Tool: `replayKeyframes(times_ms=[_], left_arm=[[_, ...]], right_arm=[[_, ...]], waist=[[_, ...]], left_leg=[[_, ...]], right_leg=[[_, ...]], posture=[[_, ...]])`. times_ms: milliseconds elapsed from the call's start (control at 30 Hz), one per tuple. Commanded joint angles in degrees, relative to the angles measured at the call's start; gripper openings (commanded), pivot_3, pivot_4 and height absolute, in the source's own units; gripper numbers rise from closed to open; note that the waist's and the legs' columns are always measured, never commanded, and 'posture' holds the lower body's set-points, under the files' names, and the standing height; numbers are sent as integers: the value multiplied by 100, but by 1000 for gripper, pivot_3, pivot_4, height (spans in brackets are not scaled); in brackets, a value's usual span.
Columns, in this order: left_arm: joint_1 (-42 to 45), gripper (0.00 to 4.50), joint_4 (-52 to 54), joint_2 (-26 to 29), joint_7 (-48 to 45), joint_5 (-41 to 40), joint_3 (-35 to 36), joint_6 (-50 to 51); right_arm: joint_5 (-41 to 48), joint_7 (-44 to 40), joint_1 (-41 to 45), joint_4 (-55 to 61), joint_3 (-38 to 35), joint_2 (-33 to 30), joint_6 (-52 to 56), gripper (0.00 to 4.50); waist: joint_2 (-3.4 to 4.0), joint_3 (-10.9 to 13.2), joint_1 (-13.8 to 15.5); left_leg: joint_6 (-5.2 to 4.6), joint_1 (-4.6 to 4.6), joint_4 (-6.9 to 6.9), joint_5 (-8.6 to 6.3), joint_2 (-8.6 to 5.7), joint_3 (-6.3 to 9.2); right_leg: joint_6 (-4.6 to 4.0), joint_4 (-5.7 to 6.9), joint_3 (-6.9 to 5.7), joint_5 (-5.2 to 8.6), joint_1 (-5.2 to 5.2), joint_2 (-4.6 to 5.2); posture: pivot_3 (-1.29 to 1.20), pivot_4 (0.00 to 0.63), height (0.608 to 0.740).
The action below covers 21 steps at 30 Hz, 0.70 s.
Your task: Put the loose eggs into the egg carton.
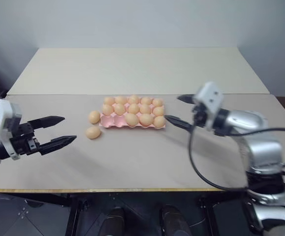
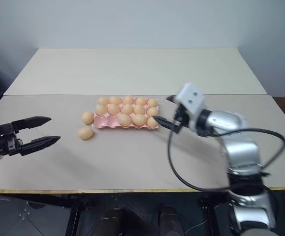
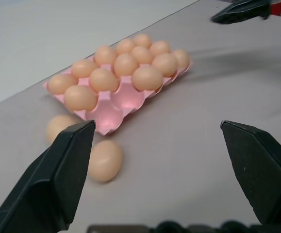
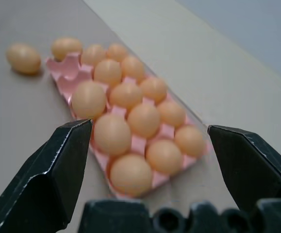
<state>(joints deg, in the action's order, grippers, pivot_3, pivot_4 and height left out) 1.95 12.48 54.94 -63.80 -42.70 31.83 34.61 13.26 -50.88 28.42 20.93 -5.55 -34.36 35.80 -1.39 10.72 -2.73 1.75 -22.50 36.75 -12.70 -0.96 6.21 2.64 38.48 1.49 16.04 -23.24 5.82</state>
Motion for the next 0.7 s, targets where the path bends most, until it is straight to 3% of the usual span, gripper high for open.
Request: replayKeyframes(times_ms=[33, 200, 433, 533, 700], left_arm=[[-183, 4500, 64, 28, 32, 178, 248, -251], [-333, 4500, 170, -58, 128, 222, 198, -279], [-629, 4500, 679, -231, 445, 299, 167, -278], [-971, 4500, 1246, -487, 846, 429, 64, -258], [-1646, 4500, 2162, -1400, 1753, 762, -237, -437]], right_arm=[[637, -455, -486, 422, -675, -425, -221, 4464], [1232, -793, -1227, 558, -1058, -845, -174, 4464], [1549, -727, -1267, 428, -1140, -1038, -128, 4464], [1630, -782, -1329, 354, -1202, -1182, -161, 4464], [1794, -789, -1351, 371, -1192, -1398, -77, 4464]], waist=[[0, 0, -19], [-1, 0, 1], [-1, 0, 14], [-2, 1, 24], [-3, 0, 38]], left_leg=[[0, 2, 0, 0, 0, -1], [-8, 10, 1, -5, 2, -7], [-8, 13, 1, -5, 2, -11], [-9, 9, 1, -5, 1, -12], [-8, 14, 1, -6, 0, -17]], right_leg=[[0, 2, 2, 0, 2, -1], [0, -4, 7, 0, 13, -2], [0, -10, 10, 0, 19, -1], [0, -15, 10, -1, 18, 2], [2, -21, 14, -2, 24, 5]], posture=[[0, 150, 740], [0, 150, 740], [0, 150, 740], [0, 150, 740], [0, 150, 740]])
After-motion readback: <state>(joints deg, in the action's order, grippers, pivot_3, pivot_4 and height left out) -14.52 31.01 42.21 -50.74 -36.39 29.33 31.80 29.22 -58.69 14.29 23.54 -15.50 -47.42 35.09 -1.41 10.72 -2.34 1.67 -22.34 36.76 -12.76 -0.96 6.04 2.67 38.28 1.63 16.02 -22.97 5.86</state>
